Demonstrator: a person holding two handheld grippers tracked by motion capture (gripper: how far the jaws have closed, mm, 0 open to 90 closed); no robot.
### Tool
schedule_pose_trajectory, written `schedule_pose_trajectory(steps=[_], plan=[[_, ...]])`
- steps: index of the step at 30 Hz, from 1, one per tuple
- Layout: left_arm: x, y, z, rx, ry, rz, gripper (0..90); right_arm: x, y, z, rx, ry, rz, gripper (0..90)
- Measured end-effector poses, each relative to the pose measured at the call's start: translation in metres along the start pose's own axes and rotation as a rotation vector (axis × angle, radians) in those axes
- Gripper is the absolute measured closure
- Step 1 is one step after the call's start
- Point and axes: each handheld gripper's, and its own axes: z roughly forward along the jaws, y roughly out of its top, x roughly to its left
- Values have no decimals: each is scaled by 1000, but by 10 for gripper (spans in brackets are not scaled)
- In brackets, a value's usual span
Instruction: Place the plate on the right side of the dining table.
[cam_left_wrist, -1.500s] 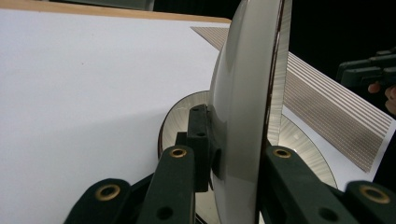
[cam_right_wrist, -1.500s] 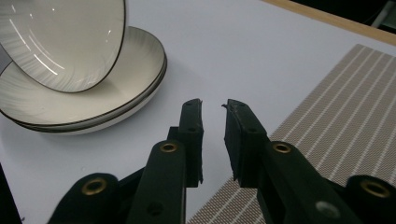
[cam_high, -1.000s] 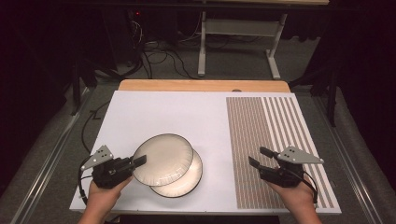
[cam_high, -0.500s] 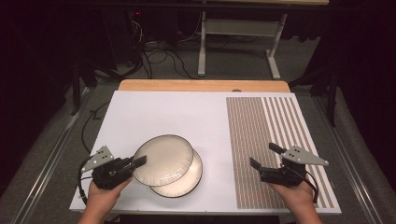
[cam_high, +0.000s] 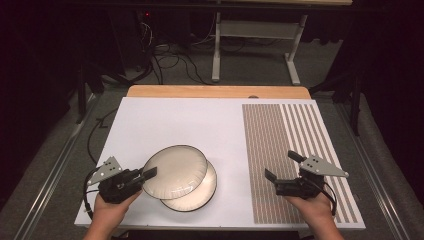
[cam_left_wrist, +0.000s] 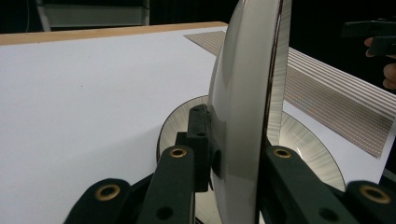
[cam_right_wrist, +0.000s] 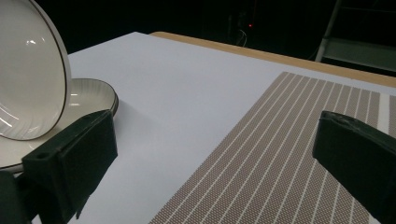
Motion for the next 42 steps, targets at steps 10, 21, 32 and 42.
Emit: schedule_pose_trajectory(steps=[10, 21, 32, 42], plan=[[0, 0, 0, 3, 1, 8, 794, 17, 11, 16, 0, 49, -27, 38], [0, 0, 0, 5, 0, 12, 793, 39, 17, 38, 26, 98, -54, 47], [0, 1, -1, 9, 0, 22, 793, 62, 18, 61, 67, 149, -82, 59], [0, 1, -1, 10, 0, 27, 793, 81, 17, 83, 101, 204, -91, 88]])
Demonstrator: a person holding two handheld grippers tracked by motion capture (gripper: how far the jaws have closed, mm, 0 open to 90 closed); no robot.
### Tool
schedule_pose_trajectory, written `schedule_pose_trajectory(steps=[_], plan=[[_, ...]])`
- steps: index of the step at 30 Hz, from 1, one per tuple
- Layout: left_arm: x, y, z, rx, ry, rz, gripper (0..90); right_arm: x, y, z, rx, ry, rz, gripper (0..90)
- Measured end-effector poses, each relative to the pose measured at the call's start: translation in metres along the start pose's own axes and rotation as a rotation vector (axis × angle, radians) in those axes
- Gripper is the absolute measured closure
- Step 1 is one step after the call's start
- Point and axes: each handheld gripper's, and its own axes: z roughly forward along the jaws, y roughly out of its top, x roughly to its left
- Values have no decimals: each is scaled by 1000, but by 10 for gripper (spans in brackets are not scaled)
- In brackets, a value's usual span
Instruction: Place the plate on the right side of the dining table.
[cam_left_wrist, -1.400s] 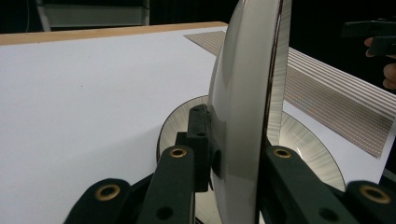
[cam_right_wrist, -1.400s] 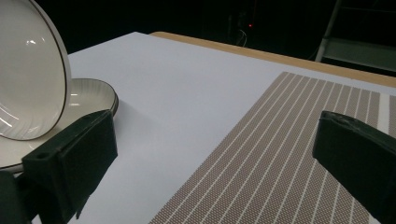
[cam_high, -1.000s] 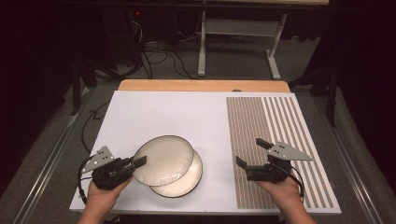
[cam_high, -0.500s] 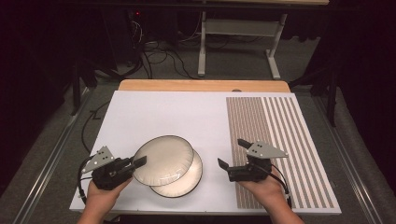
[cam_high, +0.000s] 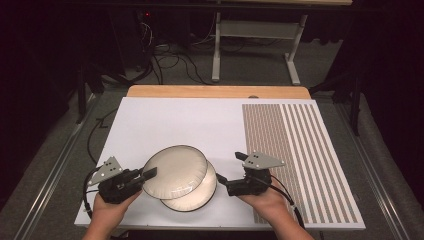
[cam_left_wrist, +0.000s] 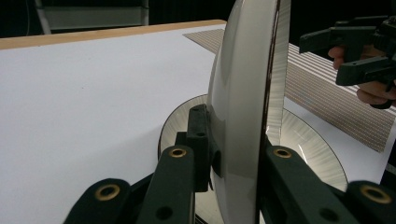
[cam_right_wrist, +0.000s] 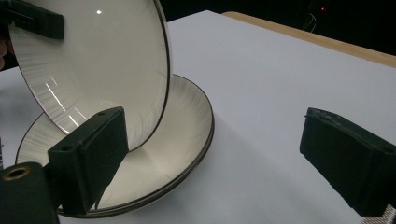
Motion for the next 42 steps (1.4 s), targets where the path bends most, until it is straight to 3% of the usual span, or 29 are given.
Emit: schedule_pose_trajectory(steps=[19, 25, 26, 30, 31, 32, 33, 35, 38, 39, 42], plan=[[1, 0, 0, 1, -4, 1, 792, 17, 6, 37, 26, 59, 7, 205], [1, 0, 0, 2, -5, 2, 792, 21, 6, 47, 23, 53, 16, 336], [1, 0, 0, 2, -5, 2, 792, 21, 5, 51, 28, 69, 25, 403], [1, 0, 0, 2, -6, 1, 792, 22, 3, 55, 31, 72, 35, 493], [1, 0, 0, 1, -6, -1, 793, 23, 3, 56, 32, 74, 31, 582], [1, 0, 0, 1, -6, -1, 793, 23, 3, 56, 32, 74, 31, 582], [1, 0, 1, 0, -7, -4, 793, 23, 2, 58, 39, 93, 47, 652], [1, 0, 1, -1, -8, -6, 793, 23, 2, 58, 39, 109, 58, 689], [1, 0, 1, -2, -12, -13, 794, 23, 2, 59, 42, 105, 73, 769], [1, 0, 0, -2, -12, -19, 796, 19, 3, 58, 46, 112, 99, 827], [-2, 2, 1, 7, 3, -4, 797, 16, 5, 55, 50, 139, 145, 855]])
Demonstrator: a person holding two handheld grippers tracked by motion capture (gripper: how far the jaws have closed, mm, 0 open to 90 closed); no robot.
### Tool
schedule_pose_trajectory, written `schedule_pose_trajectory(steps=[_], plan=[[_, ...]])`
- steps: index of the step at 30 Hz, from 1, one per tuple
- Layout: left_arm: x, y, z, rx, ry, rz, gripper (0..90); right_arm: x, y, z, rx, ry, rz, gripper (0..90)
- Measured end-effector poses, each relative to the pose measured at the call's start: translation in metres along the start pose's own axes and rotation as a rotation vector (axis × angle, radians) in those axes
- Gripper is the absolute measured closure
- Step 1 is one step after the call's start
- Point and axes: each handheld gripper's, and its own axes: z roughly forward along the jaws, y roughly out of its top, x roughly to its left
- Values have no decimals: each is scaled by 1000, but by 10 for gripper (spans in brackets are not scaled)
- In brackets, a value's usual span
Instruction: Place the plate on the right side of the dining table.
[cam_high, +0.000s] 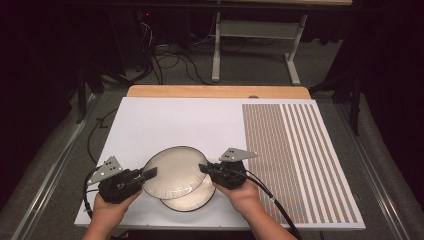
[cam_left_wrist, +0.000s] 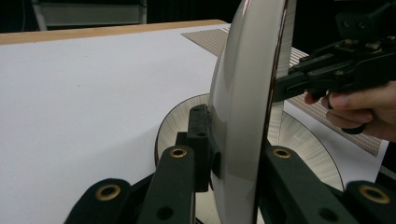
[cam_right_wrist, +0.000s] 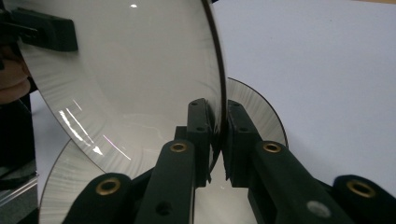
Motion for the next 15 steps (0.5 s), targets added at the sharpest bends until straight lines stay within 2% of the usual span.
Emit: schedule_pose_trajectory(steps=[1, 2, 11, 15], plan=[[0, 0, 0, 0, 0, 0, 796, 0, 0, 0, 0, 0, 0, 855], [-5, 3, 1, 3, 13, 27, 796, 0, 3, -4, -4, -10, -26, 856], [-17, 18, 12, -16, -1, 25, 795, -6, 12, -26, -22, -31, -31, 860], [-24, 28, 23, -22, -15, 20, 794, -11, 16, -42, -36, -54, -36, 860]])
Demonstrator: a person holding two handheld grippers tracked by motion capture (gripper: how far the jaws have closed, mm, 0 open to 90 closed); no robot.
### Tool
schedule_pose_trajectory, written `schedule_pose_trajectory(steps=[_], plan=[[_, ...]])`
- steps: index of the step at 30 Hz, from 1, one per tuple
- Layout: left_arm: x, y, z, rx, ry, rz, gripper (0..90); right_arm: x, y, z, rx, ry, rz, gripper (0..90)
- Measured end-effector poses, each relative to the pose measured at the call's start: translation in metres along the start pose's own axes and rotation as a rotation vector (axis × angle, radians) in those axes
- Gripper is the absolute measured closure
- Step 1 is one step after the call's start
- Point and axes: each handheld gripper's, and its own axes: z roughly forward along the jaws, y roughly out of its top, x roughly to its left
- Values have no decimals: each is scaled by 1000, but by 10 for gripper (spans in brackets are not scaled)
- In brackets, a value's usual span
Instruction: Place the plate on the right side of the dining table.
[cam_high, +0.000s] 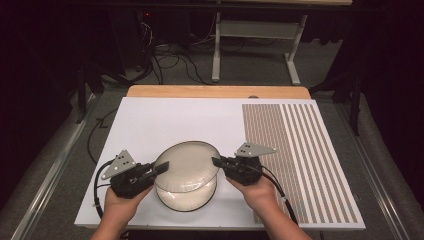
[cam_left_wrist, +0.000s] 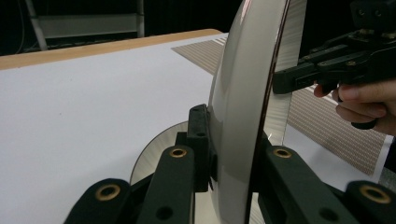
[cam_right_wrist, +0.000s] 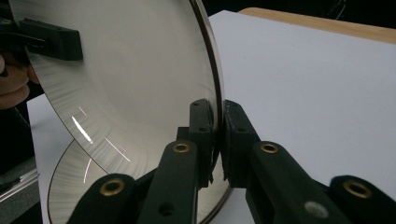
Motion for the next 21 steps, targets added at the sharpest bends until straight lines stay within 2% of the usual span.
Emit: schedule_pose_trajectory(steps=[6, 11, 15, 21], plan=[[-12, 16, 18, 2, -19, 23, 792, -12, 2, -22, -15, -29, 17, 861], [-23, 27, 34, -3, -41, 34, 792, -22, 3, -42, -31, -59, 15, 861], [-33, 35, 48, -6, -55, 58, 791, -30, 2, -58, -49, -86, 12, 860], [-46, 45, 69, 4, -86, 63, 791, -42, -4, -82, -64, -123, 28, 860]])
